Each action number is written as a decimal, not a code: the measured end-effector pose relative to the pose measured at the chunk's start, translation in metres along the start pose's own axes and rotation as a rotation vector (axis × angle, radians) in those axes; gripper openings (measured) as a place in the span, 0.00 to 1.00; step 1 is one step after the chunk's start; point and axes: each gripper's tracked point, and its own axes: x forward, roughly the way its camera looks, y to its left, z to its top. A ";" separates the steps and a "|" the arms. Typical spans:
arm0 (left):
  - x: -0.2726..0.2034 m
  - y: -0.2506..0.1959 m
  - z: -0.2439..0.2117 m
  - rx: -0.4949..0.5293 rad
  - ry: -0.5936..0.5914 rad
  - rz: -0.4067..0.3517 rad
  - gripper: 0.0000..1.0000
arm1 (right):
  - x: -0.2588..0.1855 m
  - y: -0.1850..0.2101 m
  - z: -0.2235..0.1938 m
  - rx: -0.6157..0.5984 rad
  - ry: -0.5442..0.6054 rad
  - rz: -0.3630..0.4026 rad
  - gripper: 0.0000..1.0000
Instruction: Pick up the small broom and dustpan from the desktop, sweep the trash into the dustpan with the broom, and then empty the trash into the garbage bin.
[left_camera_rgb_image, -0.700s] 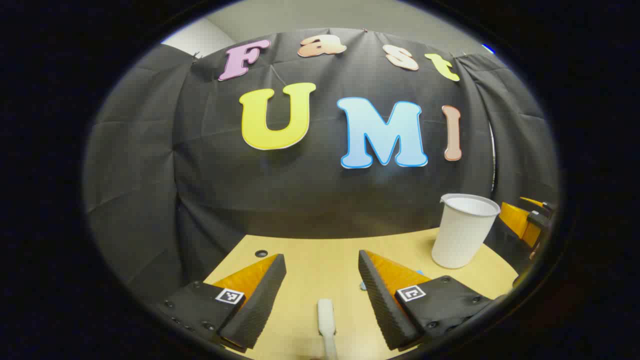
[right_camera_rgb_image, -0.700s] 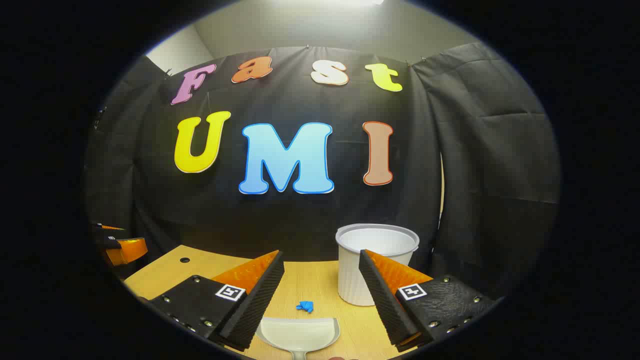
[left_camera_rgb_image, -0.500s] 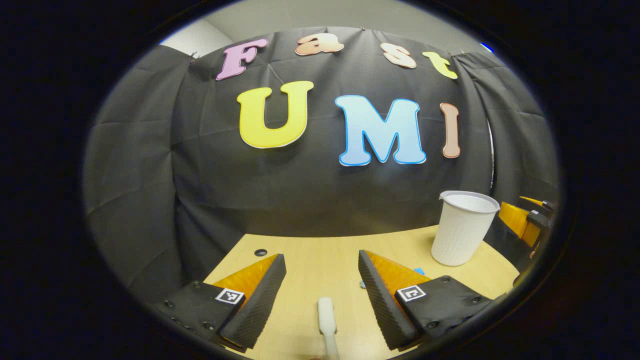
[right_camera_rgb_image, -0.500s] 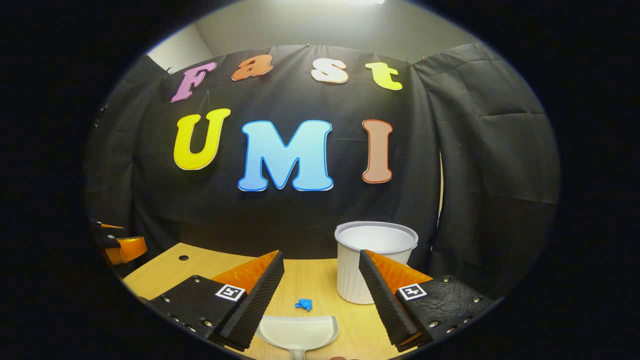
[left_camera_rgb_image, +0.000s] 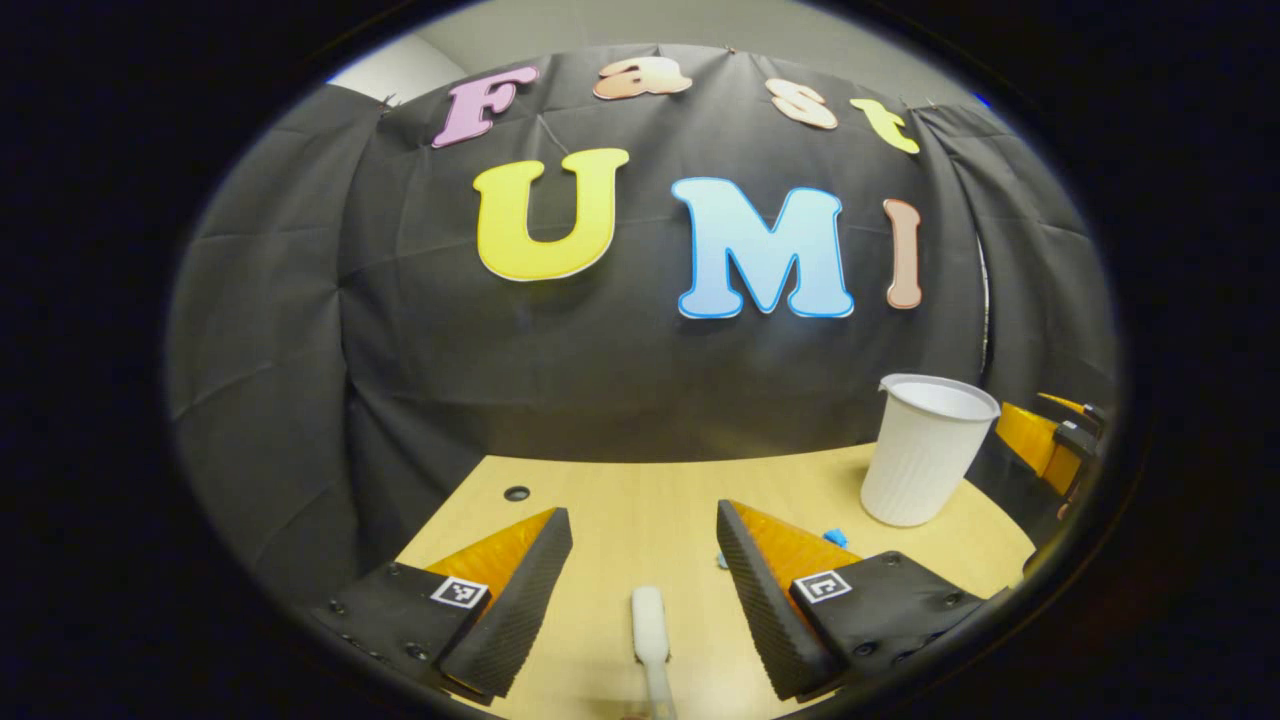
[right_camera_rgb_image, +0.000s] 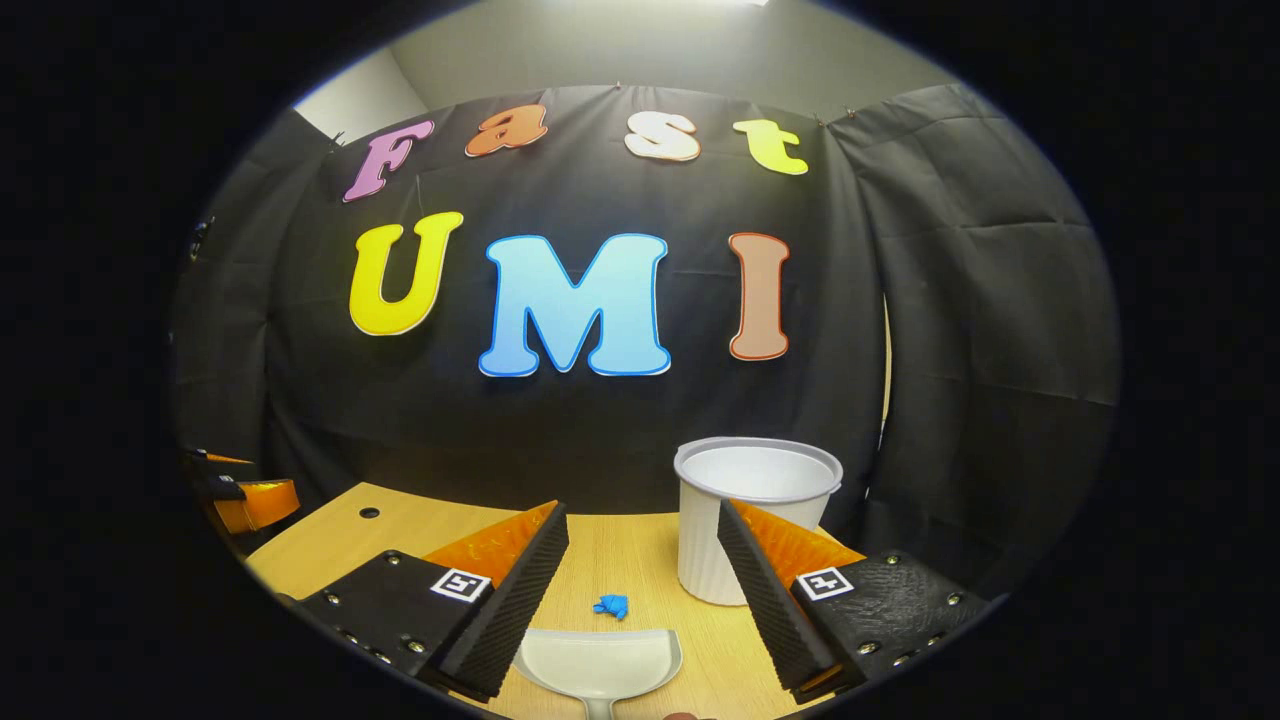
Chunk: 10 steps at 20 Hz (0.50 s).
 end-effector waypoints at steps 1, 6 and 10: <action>0.001 0.000 -0.003 -0.001 0.008 -0.001 0.96 | 0.001 0.000 -0.003 0.000 0.011 0.000 0.96; 0.004 -0.001 -0.021 0.005 0.061 -0.007 0.95 | 0.005 0.001 -0.022 0.016 0.073 0.009 0.96; 0.008 -0.008 -0.048 0.034 0.129 -0.027 0.96 | 0.006 0.006 -0.049 0.022 0.161 0.038 0.96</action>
